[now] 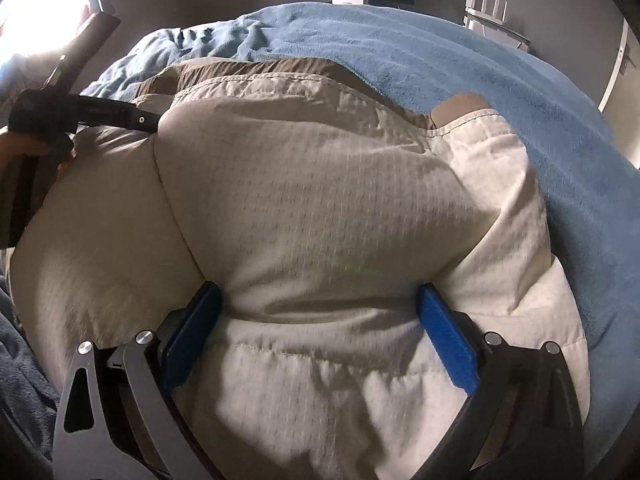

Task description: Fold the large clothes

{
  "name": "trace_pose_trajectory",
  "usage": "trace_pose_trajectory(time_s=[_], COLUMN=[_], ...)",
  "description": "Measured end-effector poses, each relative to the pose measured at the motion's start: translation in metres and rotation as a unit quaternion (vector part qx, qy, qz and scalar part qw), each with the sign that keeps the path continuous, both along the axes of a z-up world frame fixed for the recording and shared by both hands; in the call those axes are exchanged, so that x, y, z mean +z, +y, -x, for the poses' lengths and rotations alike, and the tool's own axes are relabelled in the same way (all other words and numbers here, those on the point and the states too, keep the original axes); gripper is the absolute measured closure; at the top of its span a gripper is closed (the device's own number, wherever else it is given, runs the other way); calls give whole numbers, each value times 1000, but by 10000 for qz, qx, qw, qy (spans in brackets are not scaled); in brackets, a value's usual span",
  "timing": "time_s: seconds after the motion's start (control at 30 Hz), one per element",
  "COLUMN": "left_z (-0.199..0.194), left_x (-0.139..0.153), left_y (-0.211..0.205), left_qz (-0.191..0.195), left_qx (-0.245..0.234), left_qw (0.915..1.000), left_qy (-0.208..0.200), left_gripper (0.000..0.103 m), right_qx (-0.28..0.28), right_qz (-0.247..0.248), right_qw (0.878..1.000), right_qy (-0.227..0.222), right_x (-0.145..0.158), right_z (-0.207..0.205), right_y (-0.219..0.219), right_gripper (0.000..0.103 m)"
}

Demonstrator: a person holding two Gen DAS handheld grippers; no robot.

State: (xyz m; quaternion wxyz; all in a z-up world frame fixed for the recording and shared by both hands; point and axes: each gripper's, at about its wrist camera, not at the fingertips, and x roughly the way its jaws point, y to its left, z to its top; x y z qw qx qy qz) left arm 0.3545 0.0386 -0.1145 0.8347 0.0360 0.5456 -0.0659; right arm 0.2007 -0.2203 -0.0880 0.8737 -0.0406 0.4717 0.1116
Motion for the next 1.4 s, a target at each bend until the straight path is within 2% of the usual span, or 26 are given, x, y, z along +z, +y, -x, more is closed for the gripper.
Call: trace_pose_trajectory(time_s=[0.27,0.4,0.53,0.67,0.73,0.87,0.97,1.1,1.4], left_z=[-8,-5,23,77,106,151,172,178,172], left_x=[-16,-11,15,50,57,43,24,9,0], left_y=[0,-1,-6,4,5,6,9,2,0], left_qz=[-4,-58,-239,102,83,-37,-270,-569,-646], left_qx=[-25,-14,-123,-332,-552,-977,-1161,-1212,-1256], left_qw=[10000,9999,9981,9968,9961,9949,9927,9909,9899], left_qy=[-64,-159,-549,-726,-684,-233,-175,-141,-90], left_gripper=[4,4,6,6,6,6,5,5,5], right_qx=[-81,-90,-147,-372,-480,-751,-676,-611,-798], right_qz=[138,156,-56,-501,-569,-536,-405,-238,-293], right_qw=[9998,9997,9997,9971,9956,9952,9965,9975,9961], right_qy=[-78,-148,-203,-440,-578,-328,-262,-268,-221], right_x=[-9,-11,-6,13,20,13,6,4,7], right_z=[1,3,8,16,17,8,6,11,28], right_y=[4,4,-4,-20,-25,-41,-41,-36,-51], right_gripper=[9,8,8,9,9,8,8,8,8])
